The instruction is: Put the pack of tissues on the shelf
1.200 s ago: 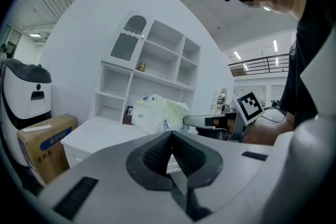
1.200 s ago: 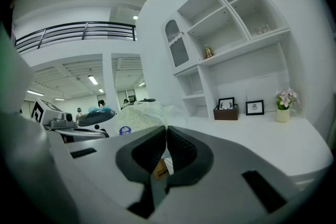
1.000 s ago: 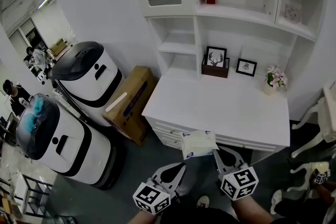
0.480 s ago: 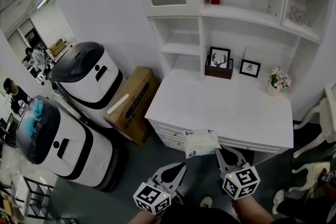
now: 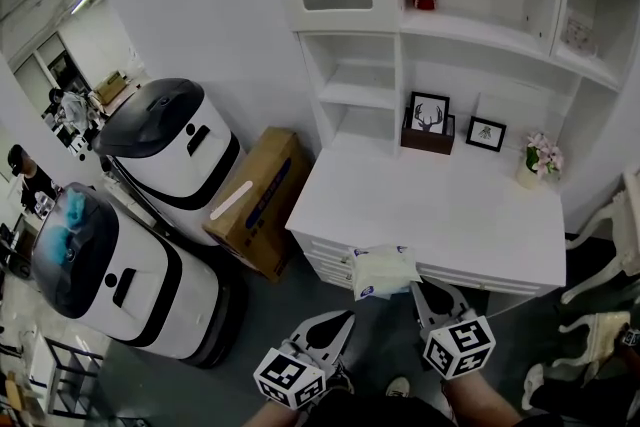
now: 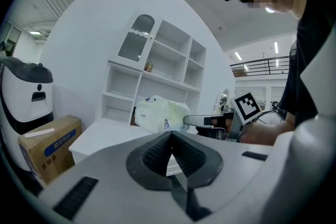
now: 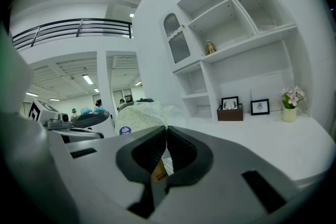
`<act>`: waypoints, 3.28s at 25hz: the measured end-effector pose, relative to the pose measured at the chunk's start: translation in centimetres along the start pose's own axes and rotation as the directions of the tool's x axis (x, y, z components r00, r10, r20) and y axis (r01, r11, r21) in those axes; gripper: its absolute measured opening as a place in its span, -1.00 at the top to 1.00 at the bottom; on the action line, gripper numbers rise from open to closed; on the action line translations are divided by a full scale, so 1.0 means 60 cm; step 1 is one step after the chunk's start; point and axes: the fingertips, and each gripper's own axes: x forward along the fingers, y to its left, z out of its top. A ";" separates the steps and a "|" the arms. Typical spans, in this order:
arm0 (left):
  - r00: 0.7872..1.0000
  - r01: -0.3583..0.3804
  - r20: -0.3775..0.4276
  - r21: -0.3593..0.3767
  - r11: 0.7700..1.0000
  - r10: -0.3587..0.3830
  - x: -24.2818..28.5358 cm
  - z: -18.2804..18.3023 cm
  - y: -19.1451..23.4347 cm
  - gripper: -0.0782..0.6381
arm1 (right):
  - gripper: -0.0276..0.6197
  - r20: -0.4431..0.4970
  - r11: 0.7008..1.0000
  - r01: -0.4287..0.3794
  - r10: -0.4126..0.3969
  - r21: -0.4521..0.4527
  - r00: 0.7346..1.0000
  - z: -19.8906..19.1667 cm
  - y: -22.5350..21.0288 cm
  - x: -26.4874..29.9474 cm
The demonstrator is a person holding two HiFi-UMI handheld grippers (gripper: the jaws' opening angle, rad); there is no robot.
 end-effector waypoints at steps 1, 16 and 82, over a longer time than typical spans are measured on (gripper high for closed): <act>1.000 0.000 0.002 -0.001 1.000 0.000 -0.002 0.001 0.005 0.77 | 0.89 0.000 1.000 0.001 -0.001 -0.001 1.000 0.001 0.003 0.004; 0.999 0.028 0.032 -0.010 1.000 -0.027 -0.029 0.024 0.086 0.77 | 0.89 -0.003 0.999 0.039 -0.039 -0.016 0.999 0.012 0.049 0.064; 0.994 0.098 0.048 -0.004 0.995 -0.097 -0.031 0.082 0.301 0.77 | 0.89 0.030 0.989 0.144 -0.143 -0.017 0.989 0.065 0.083 0.266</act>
